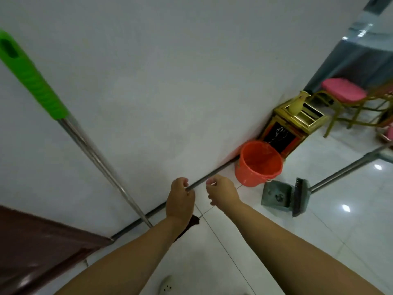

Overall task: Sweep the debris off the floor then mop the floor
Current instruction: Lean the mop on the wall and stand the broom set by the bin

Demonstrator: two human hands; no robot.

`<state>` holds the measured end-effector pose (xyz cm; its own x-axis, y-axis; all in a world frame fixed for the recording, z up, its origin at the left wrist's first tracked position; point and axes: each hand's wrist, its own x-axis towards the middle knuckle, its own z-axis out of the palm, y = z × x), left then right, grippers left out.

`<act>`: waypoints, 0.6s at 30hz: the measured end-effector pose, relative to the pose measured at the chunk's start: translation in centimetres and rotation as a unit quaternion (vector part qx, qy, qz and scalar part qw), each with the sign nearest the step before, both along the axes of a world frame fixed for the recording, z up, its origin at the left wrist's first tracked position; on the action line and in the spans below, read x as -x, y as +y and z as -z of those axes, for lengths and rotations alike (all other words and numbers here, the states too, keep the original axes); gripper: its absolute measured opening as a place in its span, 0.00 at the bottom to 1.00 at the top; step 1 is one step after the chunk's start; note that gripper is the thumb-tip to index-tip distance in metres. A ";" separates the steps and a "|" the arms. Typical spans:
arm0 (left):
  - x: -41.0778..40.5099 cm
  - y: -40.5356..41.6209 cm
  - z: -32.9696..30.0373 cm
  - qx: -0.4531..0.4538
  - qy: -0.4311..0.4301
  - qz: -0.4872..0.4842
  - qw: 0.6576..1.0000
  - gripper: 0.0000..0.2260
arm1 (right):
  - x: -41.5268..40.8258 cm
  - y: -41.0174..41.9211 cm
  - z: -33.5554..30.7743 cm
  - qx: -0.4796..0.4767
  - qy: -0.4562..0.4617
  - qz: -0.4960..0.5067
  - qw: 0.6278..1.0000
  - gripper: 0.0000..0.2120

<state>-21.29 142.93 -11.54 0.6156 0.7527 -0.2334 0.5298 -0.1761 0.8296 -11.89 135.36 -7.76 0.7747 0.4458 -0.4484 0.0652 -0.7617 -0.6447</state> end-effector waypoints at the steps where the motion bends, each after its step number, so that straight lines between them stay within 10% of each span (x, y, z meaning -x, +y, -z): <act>1: -1.2 -1.5 -0.3 0.001 -0.007 0.019 1.000 0.10 | -0.9 -1.7 -0.2 0.001 -0.001 0.011 1.000 0.07; 18: -21.3 -32.3 -1.7 -0.022 -0.035 0.182 0.982 0.05 | -18.4 -37.3 -0.5 0.027 -0.017 0.183 0.983 0.08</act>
